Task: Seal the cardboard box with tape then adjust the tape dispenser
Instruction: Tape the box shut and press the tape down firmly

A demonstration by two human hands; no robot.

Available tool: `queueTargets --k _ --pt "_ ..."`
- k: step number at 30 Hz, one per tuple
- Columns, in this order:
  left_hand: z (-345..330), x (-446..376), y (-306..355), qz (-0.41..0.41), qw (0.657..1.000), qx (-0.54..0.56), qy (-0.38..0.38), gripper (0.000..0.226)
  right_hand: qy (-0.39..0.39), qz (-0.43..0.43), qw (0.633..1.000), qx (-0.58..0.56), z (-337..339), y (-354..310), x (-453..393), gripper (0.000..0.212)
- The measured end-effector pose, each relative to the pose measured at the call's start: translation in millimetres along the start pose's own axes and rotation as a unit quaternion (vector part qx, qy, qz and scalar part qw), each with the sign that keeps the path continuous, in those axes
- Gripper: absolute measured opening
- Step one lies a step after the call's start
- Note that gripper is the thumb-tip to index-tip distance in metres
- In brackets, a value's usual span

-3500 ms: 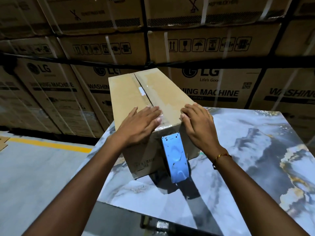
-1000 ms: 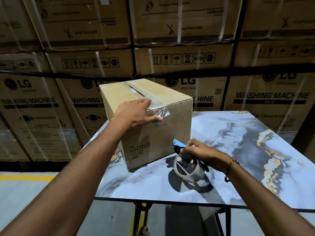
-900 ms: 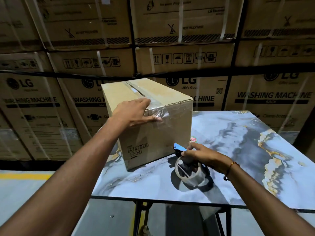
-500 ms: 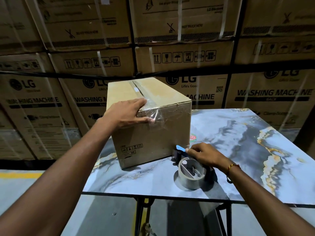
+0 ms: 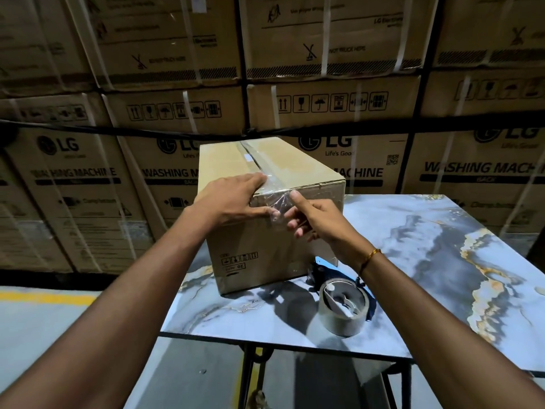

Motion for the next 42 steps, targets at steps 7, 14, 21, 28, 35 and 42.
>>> queueTargets --k 7,14,21,28,35,42 --pt "-2 2 1 0.001 0.999 -0.01 0.03 0.084 0.027 0.006 1.0 -0.015 -12 4 -12 0.048" --pt "-4 0 1 -0.005 0.999 -0.02 0.046 0.082 0.054 0.009 0.998 -0.026 -12 13 -12 0.049" --pt "-3 1 1 -0.01 0.999 -0.018 0.044 0.083 0.055 0.012 0.998 -0.026 -9 17 -12 0.048" --pt "-5 -1 1 -0.01 0.999 -0.02 0.035 0.091 0.045 0.001 0.997 0.065 -5 31 -9 0.05" --pt "-6 -2 0 -0.012 0.999 -0.02 0.035 0.095 0.016 -0.007 0.957 0.29 12 60 10 0.054" --pt "-6 -2 -1 -0.015 0.999 -0.025 0.044 0.098 0.104 0.281 0.855 0.423 22 5 -5 0.03"
Point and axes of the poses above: each hand's wrist, its own x-axis away from the middle knuckle, its own z-axis out of the back of the hand, y = z × x, the point moved 3 cm from there along -x, towards the middle knuckle, and after that the axes turned 14 degrees about z, right-handed, at the moved point
